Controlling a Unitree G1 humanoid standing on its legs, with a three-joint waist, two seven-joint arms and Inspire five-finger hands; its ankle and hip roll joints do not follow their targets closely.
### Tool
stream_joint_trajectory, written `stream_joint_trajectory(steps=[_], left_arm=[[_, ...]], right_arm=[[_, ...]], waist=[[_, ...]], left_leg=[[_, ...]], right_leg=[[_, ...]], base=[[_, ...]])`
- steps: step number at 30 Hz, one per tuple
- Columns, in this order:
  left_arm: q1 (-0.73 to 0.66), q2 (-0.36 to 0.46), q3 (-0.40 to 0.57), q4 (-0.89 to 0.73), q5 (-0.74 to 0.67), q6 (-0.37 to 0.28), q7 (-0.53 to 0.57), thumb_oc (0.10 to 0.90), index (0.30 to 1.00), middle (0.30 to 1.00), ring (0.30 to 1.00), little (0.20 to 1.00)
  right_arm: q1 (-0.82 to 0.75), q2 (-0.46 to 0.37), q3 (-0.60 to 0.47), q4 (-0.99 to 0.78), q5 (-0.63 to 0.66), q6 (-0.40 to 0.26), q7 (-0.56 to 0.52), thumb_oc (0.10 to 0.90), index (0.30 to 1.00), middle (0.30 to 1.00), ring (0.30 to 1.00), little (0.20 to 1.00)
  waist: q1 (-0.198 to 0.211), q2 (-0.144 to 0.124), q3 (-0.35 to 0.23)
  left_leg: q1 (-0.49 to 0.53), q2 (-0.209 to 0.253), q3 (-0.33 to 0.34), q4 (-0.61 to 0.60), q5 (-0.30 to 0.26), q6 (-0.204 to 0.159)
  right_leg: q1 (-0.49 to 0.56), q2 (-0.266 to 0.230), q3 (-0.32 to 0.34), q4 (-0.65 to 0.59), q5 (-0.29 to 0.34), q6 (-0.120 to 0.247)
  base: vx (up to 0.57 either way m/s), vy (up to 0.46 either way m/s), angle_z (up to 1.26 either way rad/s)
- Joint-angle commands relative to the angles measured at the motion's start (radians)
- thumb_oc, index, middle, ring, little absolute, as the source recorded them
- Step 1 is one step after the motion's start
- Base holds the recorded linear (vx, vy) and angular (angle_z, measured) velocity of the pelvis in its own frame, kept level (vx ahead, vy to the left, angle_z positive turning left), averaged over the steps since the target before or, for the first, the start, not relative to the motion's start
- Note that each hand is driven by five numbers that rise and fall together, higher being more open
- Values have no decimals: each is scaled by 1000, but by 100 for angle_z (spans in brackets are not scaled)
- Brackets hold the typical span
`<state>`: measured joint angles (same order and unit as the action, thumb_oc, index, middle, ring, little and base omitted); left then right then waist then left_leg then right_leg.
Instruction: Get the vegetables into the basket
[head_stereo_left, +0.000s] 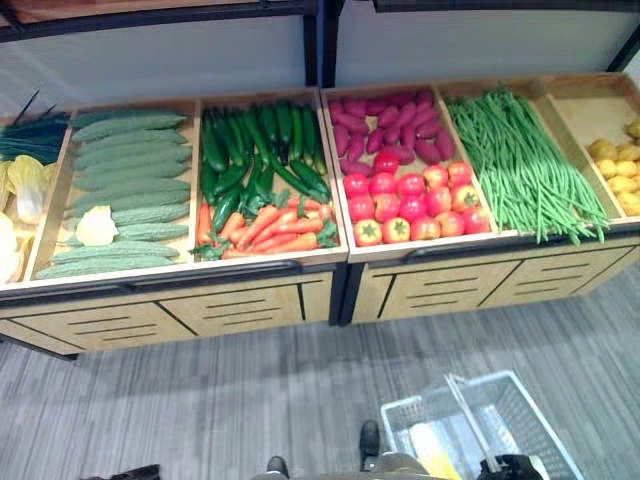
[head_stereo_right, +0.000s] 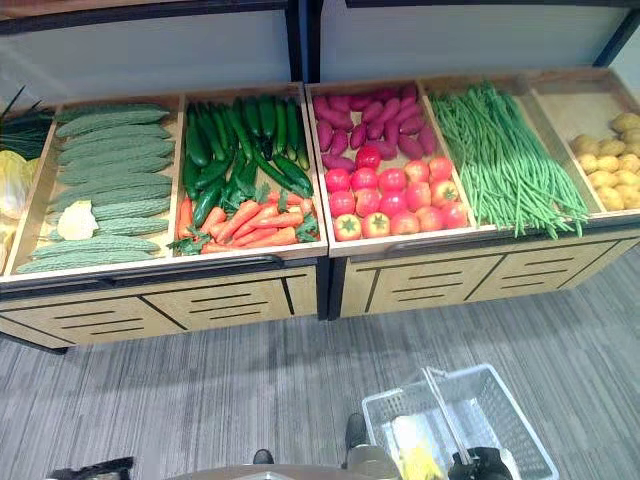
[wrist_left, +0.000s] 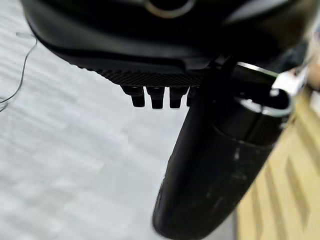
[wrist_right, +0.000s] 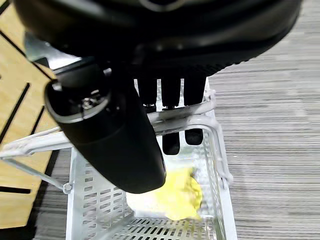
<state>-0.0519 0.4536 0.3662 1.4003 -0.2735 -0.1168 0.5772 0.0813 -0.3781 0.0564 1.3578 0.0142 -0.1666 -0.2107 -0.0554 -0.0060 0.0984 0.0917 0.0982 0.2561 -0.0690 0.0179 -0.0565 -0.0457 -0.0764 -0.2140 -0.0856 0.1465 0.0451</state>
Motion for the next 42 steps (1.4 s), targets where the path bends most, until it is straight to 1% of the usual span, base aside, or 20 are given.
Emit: stream_joint_trajectory(steps=[1,3,4,5,6,7,8,9,10,12,14,17,18,21,22,23,24,25,30,42], left_arm=[[1,102,0,-48,-13,-88,150,900,1000,1000,1000,1000],[17,134,10,-226,26,-120,220,900,1000,1000,1000,1000],[39,166,15,-405,88,-138,272,900,1000,1000,1000,1000],[61,183,15,-590,177,-130,303,900,1000,1000,1000,1000],[82,199,30,-724,262,-108,324,900,1000,1000,1000,1000],[86,197,34,-732,265,-103,324,900,1000,1000,1000,1000],[89,217,33,-807,338,-96,351,900,1000,1000,1000,1000],[96,228,54,-932,454,-51,374,900,1000,1000,1000,1000],[77,224,57,-1011,497,-36,372,900,1000,1000,1000,1000],[50,233,57,-1073,549,-18,355,900,1000,1000,1000,1000],[6,268,22,-1130,621,12,301,900,1000,1000,1000,1000],[-66,324,-70,-1165,704,24,217,900,1000,1000,1000,1000],[-70,325,-73,-1162,704,24,216,900,1000,1000,1000,1000],[-103,356,-151,-1141,716,-8,153,900,1000,1000,1000,1000],[-153,379,-219,-1082,704,-23,104,900,1000,1000,1000,1000],[-189,391,-259,-1025,686,-33,93,900,1000,1000,1000,1000],[-243,404,-326,-953,667,-39,62,900,1000,1000,1000,1000],[-251,405,-333,-947,666,-41,64,900,1000,1000,1000,1000],[-366,439,-483,-897,694,-38,-17,900,1000,1000,1000,1000],[-519,405,-593,-810,677,-20,-23,900,1000,1000,1000,1000]], right_arm=[[-42,-38,23,11,-11,-41,-38,400,300,300,300,300],[-38,-39,15,11,-24,-45,-47,400,300,300,300,300],[-30,-35,7,3,-30,-46,-49,400,300,300,300,300],[-22,-30,1,-1,-35,-49,-54,400,300,300,300,300],[-17,-27,-10,-4,-36,-50,-55,400,300,300,300,300],[-17,-27,-9,-5,-36,-49,-55,400,300,300,300,300],[-13,-24,-16,-5,-38,-49,-58,400,300,300,300,300],[-8,-19,-25,-13,-43,-52,-55,400,300,300,300,300],[-9,-23,-27,-12,-44,-49,-55,400,300,300,300,300],[-8,-31,-20,-18,-49,-45,-51,400,300,300,300,300],[-12,-48,-7,-44,-59,-44,-47,400,300,300,300,300],[-24,-81,14,-88,-81,-43,-42,400,300,300,300,300],[-24,-81,12,-89,-81,-42,-41,400,300,300,300,300],[-32,-97,23,-130,-85,-47,-31,400,300,300,300,300],[-39,-107,35,-146,-87,-48,-23,400,300,300,300,300],[-45,-109,38,-150,-86,-48,-17,400,300,300,300,300],[-55,-115,52,-161,-88,-51,-9,400,300,300,300,300],[-55,-114,50,-161,-88,-51,-9,400,300,300,300,300],[-71,-115,61,-167,-86,-55,-6,400,300,300,300,300],[-103,-118,91,-193,-82,-61,-13,400,300,300,300,300]], waist=[[-11,-39,14],[-10,-37,10],[-7,-37,12],[-5,-38,11],[-1,-41,8],[-2,-42,7],[-2,-45,5],[-4,-52,1],[-6,-55,-1],[-15,-55,-5],[-32,-52,-6],[-55,-44,-2],[-53,-44,-1],[-74,-40,5],[-91,-38,9],[-96,-37,12],[-115,-35,17],[-111,-36,18],[-133,-33,30],[-154,-39,58]], left_leg=[[19,23,-19,-18,15,-69],[19,23,-23,-18,15,-71],[22,25,-28,-18,11,-72],[22,25,-33,-18,9,-72],[22,25,-39,-18,8,-73],[18,23,-39,-18,12,-72],[17,24,-42,-18,11,-73],[17,23,-44,-18,8,-74],[19,24,-44,-18,5,-74],[23,24,-40,-18,2,-73],[27,25,-32,-18,0,-73],[32,26,-17,-18,-4,-73],[33,26,-16,-18,-4,-73],[34,28,-1,-18,-6,-72],[36,29,10,-18,-7,-71],[39,28,18,-18,-8,-71],[41,27,31,-18,-9,-70],[42,27,32,-18,-10,-70],[40,29,56,-18,-12,-67],[14,40,85,-18,0,-71]], right_leg=[[-8,-105,26,45,-1,131],[-8,-108,21,45,1,136],[-3,-108,18,45,-1,139],[0,-109,15,43,-1,140],[2,-109,13,42,-1,142],[-1,-111,13,41,2,141],[-1,-111,11,41,2,143],[1,-111,12,37,1,144],[2,-110,12,34,1,145],[3,-109,16,30,1,144],[2,-107,25,26,4,143],[-4,-103,48,23,8,143],[-4,-102,49,23,8,143],[-12,-100,66,21,12,142],[-18,-99,79,17,17,143],[-22,-98,87,16,19,143],[-31,-96,102,17,23,144],[-32,-96,104,17,23,144],[-60,-88,140,19,31,145],[-122,-67,184,29,41,140]], base=[[-12,55,-3],[-1,17,1],[-2,16,4],[11,2,4],[-9,-8,9],[-8,-9,17],[-11,-14,14],[1,-20,8],[4,-16,-5],[1,-3,-2],[0,0,0],[-14,17,-19],[-14,12,-15],[-23,19,-17],[-29,35,-38],[-36,50,-40],[-16,36,-31],[-25,22,-15],[-13,10,-27],[-24,-8,-13]])
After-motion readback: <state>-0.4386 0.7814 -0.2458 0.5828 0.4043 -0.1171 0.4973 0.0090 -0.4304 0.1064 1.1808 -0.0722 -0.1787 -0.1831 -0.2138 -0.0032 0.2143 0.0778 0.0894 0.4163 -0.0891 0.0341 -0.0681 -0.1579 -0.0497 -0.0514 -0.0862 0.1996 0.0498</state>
